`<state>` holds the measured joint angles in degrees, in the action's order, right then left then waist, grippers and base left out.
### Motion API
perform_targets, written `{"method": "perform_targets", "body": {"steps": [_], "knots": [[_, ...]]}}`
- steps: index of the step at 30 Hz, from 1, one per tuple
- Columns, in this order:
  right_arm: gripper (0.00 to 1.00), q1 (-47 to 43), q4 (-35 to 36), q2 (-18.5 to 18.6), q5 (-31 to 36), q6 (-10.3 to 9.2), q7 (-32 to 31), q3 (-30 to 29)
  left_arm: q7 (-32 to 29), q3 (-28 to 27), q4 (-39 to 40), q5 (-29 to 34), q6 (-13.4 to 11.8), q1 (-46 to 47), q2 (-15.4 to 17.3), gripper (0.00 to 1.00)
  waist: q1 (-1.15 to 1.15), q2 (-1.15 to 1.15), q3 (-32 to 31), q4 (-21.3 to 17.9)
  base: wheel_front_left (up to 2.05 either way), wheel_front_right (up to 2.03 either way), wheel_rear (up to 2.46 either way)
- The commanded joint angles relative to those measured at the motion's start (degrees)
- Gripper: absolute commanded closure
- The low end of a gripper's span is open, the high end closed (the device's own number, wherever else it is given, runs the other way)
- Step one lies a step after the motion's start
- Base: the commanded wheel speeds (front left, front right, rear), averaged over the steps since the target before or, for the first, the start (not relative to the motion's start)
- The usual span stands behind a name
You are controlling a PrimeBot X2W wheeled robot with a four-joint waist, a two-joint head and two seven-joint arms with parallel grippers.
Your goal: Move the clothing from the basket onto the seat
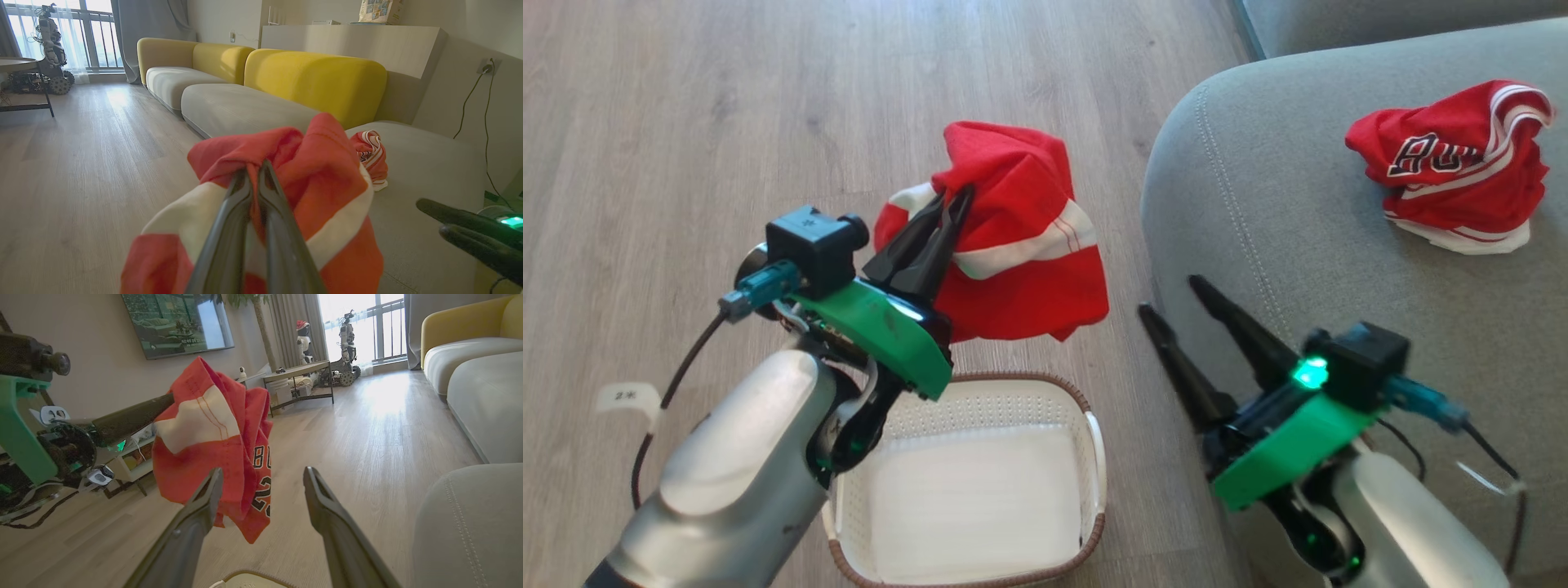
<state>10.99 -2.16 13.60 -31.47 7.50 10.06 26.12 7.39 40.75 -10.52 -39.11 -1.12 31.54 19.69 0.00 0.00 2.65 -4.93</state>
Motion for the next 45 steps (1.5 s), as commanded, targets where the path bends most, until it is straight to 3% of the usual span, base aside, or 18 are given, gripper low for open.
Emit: {"method": "perform_targets", "body": {"steps": [1,12,24,26,27,28,29,38,45], "knots": [[0.00,3.66,0.49,0.52,-1.11,-0.01,-0.77,2.37,-0.08,-2.01,2.31,-0.32,-0.32,2.96,1.66,1.00,0.00,0.00,0.06,0.30,0.00,0.00,0.00],[0.00,14.25,-9.50,1.65,-9.54,-0.01,-3.02,14.54,-0.79,1.13,2.41,0.31,1.00,3.86,-0.53,1.00,0.00,0.00,0.21,3.72,0.00,0.00,0.00],[0.00,23.73,-20.77,-0.68,-16.70,-0.01,1.14,25.61,-1.63,5.33,1.16,0.70,2.81,4.22,-3.72,1.00,0.00,0.00,-0.30,8.90,0.00,0.00,0.00],[0.58,24.47,-21.98,-0.90,-17.50,-0.01,2.00,26.57,-1.61,5.51,0.87,0.62,2.81,4.13,-3.84,1.00,0.00,0.00,-0.39,9.28,0.00,0.00,0.00],[0.58,24.47,-21.98,-0.90,-17.50,-0.01,2.00,26.57,-1.61,5.51,0.87,0.62,2.81,4.13,-3.84,1.00,0.00,0.00,-0.39,9.28,0.00,0.00,0.00],[0.95,24.79,-22.47,-0.95,-17.85,-0.01,2.38,27.02,-1.60,5.57,0.76,0.59,2.81,4.09,-3.85,1.00,0.00,0.00,-0.41,9.41,0.00,0.00,0.00],[1.00,25.08,-22.89,-0.97,-18.19,-0.01,2.73,27.46,-1.60,5.62,0.67,0.55,2.81,4.06,-3.86,1.00,0.00,0.00,-0.44,9.53,0.00,0.00,0.00],[1.00,25.90,-23.29,-0.04,-19.90,-0.01,4.74,28.40,-1.04,5.16,0.01,0.15,2.18,3.58,-3.15,1.00,0.00,0.00,-0.57,8.53,0.00,0.00,0.00],[1.00,23.57,-20.37,1.42,-18.06,-0.01,4.92,23.63,-0.32,4.65,-0.06,-0.16,1.40,2.80,-2.52,1.00,0.00,0.00,-0.43,6.74,0.00,0.00,0.00]]}}
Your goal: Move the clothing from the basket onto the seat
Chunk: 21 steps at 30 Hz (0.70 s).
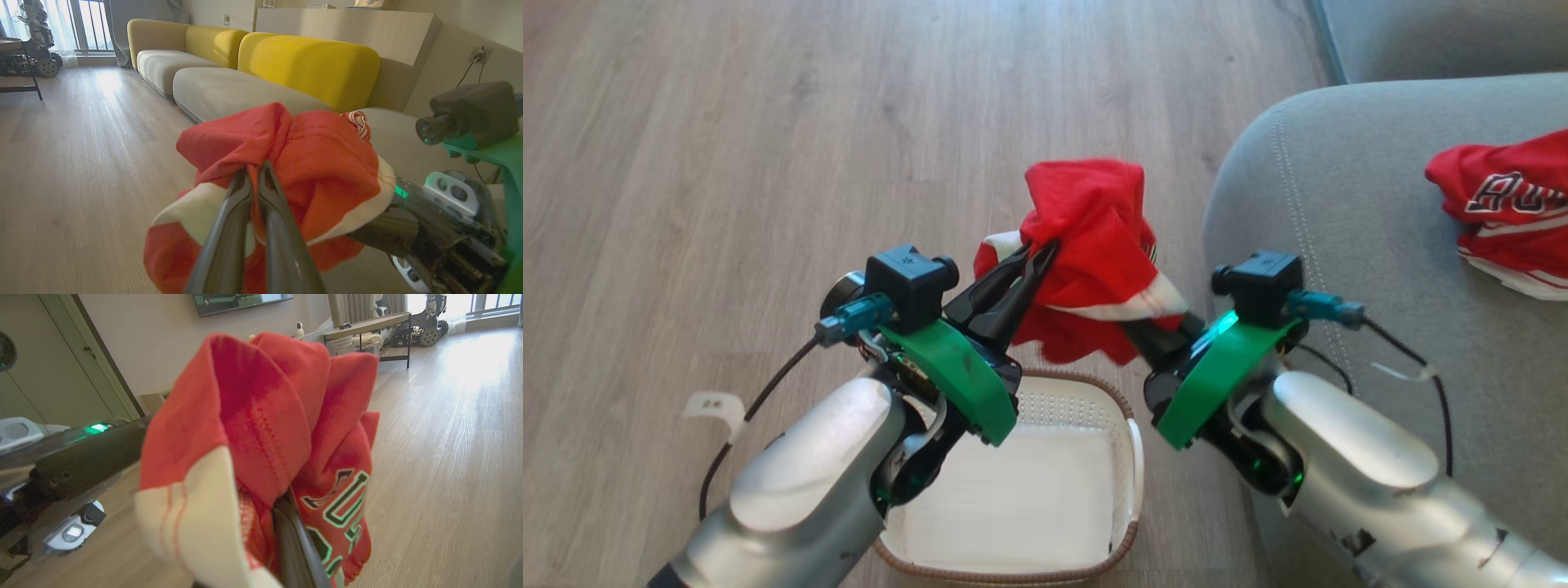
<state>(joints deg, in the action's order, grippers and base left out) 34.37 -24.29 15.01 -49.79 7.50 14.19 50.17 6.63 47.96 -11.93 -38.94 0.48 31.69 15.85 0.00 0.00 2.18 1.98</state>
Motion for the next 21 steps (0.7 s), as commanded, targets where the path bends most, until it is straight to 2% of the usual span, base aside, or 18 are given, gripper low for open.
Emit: {"method": "perform_targets", "body": {"steps": [1,2,3,4,5,6,15,21], "knots": [[1.00,-0.41,2.45,0.22,0.84,-0.01,0.79,-1.50,0.50,-2.59,1.36,-0.44,-0.20,2.55,1.38,1.00,0.00,0.00,0.05,-0.45,0.00,0.00,0.00],[1.00,-1.04,3.15,0.43,1.42,-0.01,0.79,-2.51,0.70,-2.67,1.42,-0.55,-0.20,2.44,1.40,1.00,0.00,0.00,0.03,-0.73,0.00,0.00,0.00],[1.00,-1.67,3.83,0.63,2.00,-0.01,0.79,-3.42,0.88,-2.76,1.47,-0.65,-0.26,2.33,1.43,0.95,0.00,0.00,0.00,-1.02,0.00,0.00,0.00],[1.00,-2.27,4.51,0.83,2.60,-0.01,0.79,-4.34,0.97,-2.80,1.48,-0.72,-0.33,2.22,1.46,0.64,0.00,0.00,-0.03,-1.32,0.00,0.00,0.00],[1.00,-2.89,5.20,1.03,3.13,-0.01,0.80,-5.28,1.07,-2.83,1.52,-0.81,-0.39,2.12,1.43,0.09,0.00,0.00,-0.06,-1.62,0.00,0.00,0.00],[1.00,-3.51,5.81,1.25,3.63,-0.01,0.80,-6.14,1.18,-2.83,1.60,-0.89,-0.38,2.04,1.41,0.00,0.00,0.00,-0.09,-1.94,0.00,0.00,0.00],[1.00,-8.78,10.74,3.80,7.63,-0.01,0.80,-14.75,0.96,-1.95,2.91,-0.75,-0.67,1.30,1.71,0.00,0.00,0.00,-0.24,-5.32,0.00,0.00,0.00],[1.00,-12.17,14.91,5.53,9.76,-0.01,0.80,-20.36,0.94,-1.63,3.37,-0.82,-1.00,0.39,2.30,0.00,0.00,0.00,0.14,-8.92,0.00,0.00,0.00]]}}
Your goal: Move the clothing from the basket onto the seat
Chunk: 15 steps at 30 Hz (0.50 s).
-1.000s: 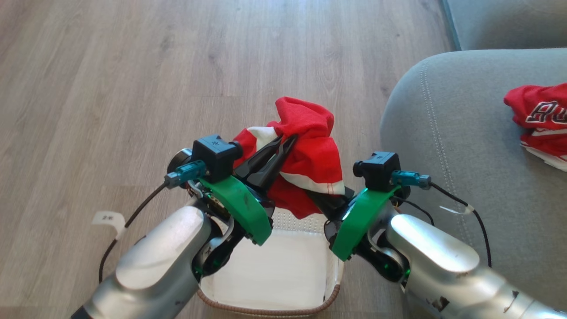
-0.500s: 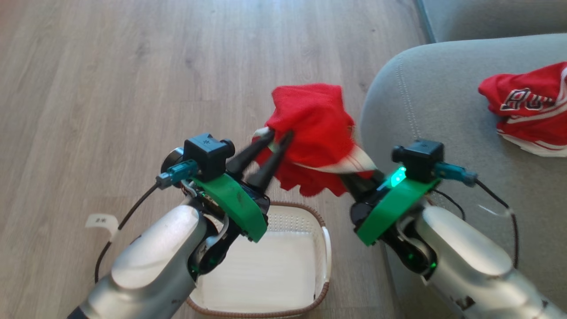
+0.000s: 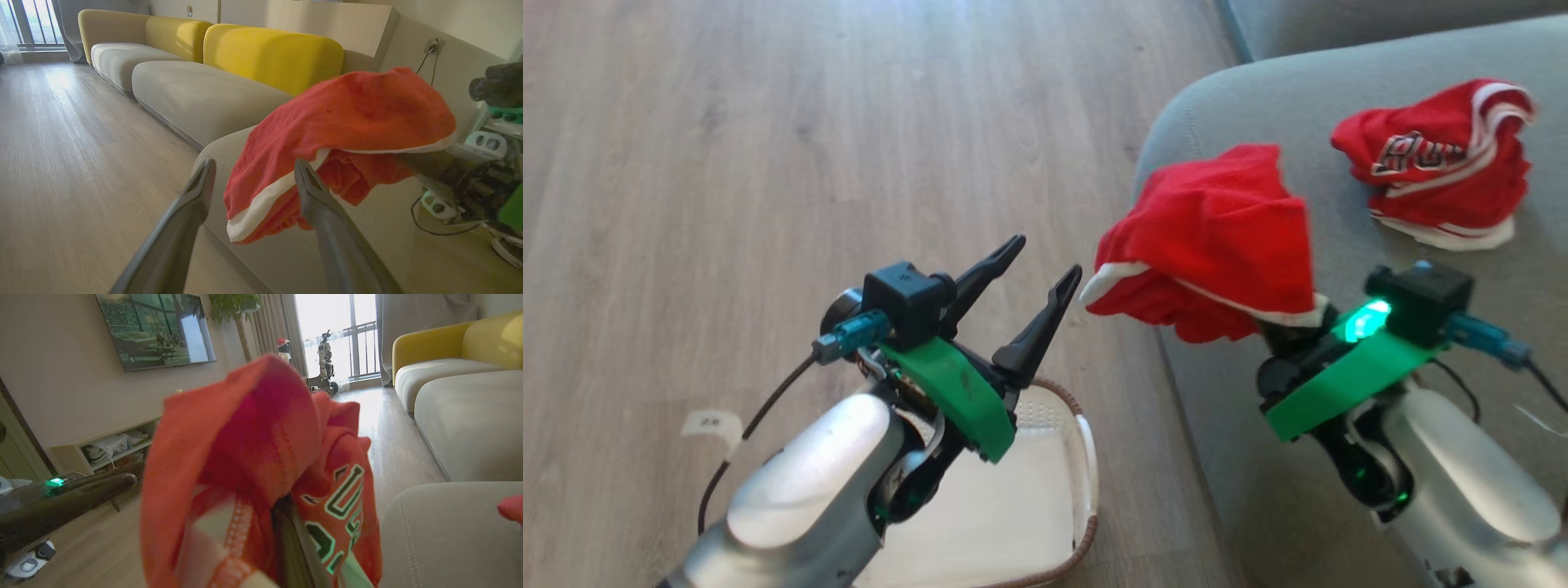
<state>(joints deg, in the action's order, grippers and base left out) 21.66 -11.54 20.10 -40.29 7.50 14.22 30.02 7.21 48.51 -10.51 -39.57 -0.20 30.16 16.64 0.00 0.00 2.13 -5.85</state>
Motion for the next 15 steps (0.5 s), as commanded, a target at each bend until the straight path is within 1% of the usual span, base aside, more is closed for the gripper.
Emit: {"method": "perform_targets", "body": {"steps": [1,4,5,15], "knots": [[1.00,0.02,2.80,0.65,0.38,-0.01,0.77,-1.08,0.40,-2.11,2.04,-0.20,-0.32,1.82,1.58,0.00,0.00,0.00,0.27,-1.82,0.00,0.00,0.00],[1.00,-1.37,4.92,1.28,0.72,-0.01,0.77,-3.39,0.50,-1.88,2.34,-0.08,-0.41,1.60,1.74,0.00,0.00,0.00,0.56,-4.18,0.00,0.00,0.00],[1.00,-1.37,4.92,1.28,0.72,-0.01,0.77,-3.39,0.50,-1.88,2.34,-0.08,-0.41,1.60,1.74,0.00,0.00,0.00,0.56,-4.18,0.00,0.00,0.00],[1.00,-5.20,11.00,2.57,2.16,-0.01,0.77,-9.53,0.82,-1.76,3.14,0.37,-0.75,1.94,2.45,0.00,0.00,0.00,2.24,-12.16,0.00,0.00,0.00]]}}
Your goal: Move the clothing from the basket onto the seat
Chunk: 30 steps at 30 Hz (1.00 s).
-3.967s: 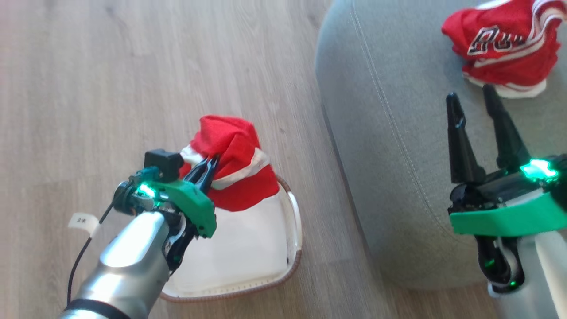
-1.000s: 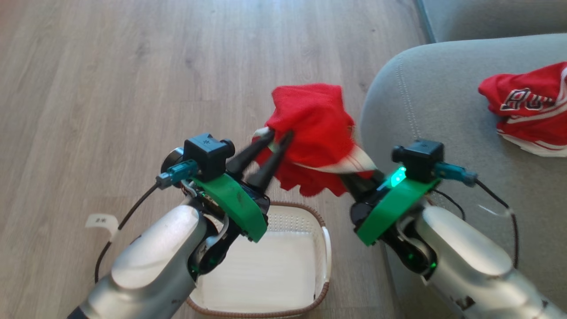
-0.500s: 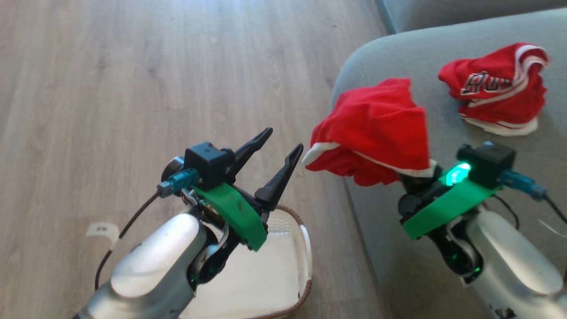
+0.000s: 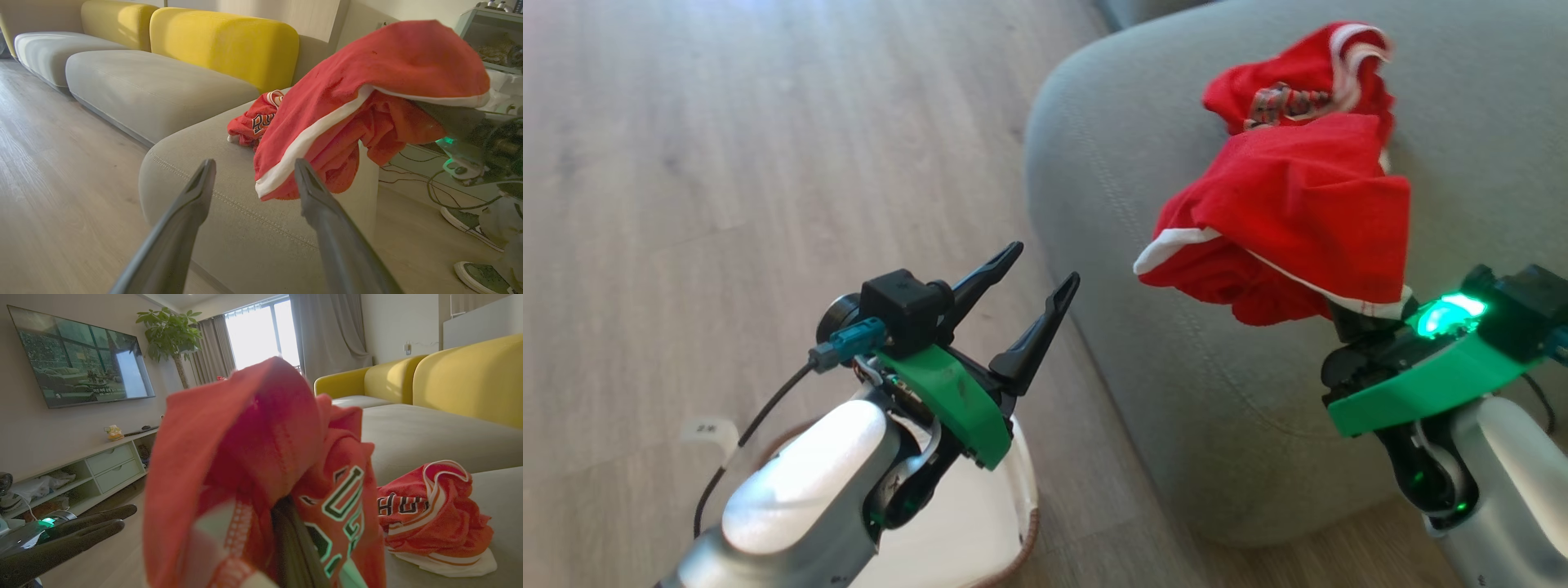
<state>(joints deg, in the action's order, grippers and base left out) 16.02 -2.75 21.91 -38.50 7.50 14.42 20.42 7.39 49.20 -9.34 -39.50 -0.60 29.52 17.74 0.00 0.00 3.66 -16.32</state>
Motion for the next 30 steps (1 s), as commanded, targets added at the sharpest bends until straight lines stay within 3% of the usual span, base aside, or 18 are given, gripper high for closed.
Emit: {"method": "perform_targets", "body": {"steps": [1,12,22,30], "knots": [[1.00,0.13,2.58,0.74,0.52,-0.01,0.54,-0.39,0.68,-2.45,2.00,0.36,-0.39,2.66,1.38,0.00,0.00,0.00,0.88,-2.35,0.00,0.00,0.00],[1.00,-3.28,6.50,-0.11,1.70,-0.01,0.44,-4.64,0.98,-2.05,1.48,0.63,-0.29,3.42,1.45,0.00,0.00,0.00,2.63,-7.51,0.00,0.00,0.00],[1.00,-5.31,8.32,-0.87,2.35,-0.01,0.46,-7.15,0.83,-1.42,1.37,0.90,-0.21,4.17,1.36,0.00,0.00,0.00,3.89,-9.39,0.00,0.00,0.00],[1.00,2.23,5.73,2.91,-0.17,-0.01,-1.32,-7.46,-0.15,-0.84,1.97,1.49,0.16,6.09,1.65,0.00,0.00,0.00,7.64,-8.26,0.00,0.00,0.00]]}}
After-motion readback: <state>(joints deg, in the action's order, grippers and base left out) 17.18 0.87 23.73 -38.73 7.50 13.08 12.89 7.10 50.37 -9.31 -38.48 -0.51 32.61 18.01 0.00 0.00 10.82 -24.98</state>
